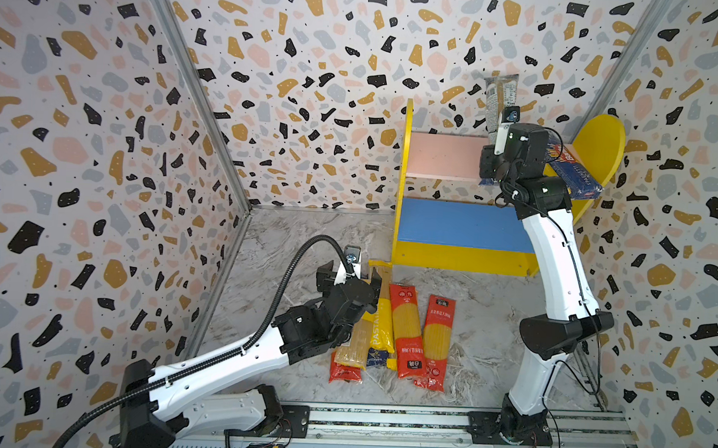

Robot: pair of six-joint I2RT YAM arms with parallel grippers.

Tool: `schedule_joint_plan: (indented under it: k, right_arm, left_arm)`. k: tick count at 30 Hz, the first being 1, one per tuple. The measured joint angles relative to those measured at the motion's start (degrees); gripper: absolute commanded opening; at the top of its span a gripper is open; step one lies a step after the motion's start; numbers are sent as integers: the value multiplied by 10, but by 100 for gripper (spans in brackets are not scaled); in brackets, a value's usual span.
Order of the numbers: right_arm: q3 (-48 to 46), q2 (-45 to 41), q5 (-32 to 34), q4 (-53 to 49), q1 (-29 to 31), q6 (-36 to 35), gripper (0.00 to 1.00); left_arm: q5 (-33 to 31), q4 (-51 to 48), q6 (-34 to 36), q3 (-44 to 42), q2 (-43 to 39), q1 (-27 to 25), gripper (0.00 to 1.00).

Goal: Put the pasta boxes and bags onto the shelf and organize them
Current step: 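Lift the white-labelled bag upright with the right gripper toward the pink shelf, then lower the white-labelled bag onto the pink shelf beside the yellow-banded bag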

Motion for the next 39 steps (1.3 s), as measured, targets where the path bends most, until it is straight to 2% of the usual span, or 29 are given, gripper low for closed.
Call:
schedule_joint_plan:
  k: [9, 13, 19, 21, 24, 26, 39]
  right_arm:
    - [-2, 0, -43, -3, -23, 18, 34]
    - [-5, 0, -52, -3, -23, 22, 39]
    - [-8, 0, -52, -14, -28, 31, 39]
    - [-8, 0, -52, -23, -34, 35, 43]
    - [-11, 0, -52, -29, -43, 40, 56]
    - [-12, 0, -49, -27, -48, 43, 61]
    - [-27, -15, -50, 21, -49, 48, 65]
  left_arm:
    - [8, 19, 20, 12, 42, 0, 100]
    - [8, 21, 25, 12, 43, 0, 99]
    - [8, 24, 26, 12, 41, 0, 100]
    - [8, 25, 26, 12, 38, 0, 99]
    - [8, 25, 26, 12, 35, 0, 99]
    - [7, 25, 26, 12, 34, 0, 99]
    - [7, 25, 26, 12, 34, 0, 100]
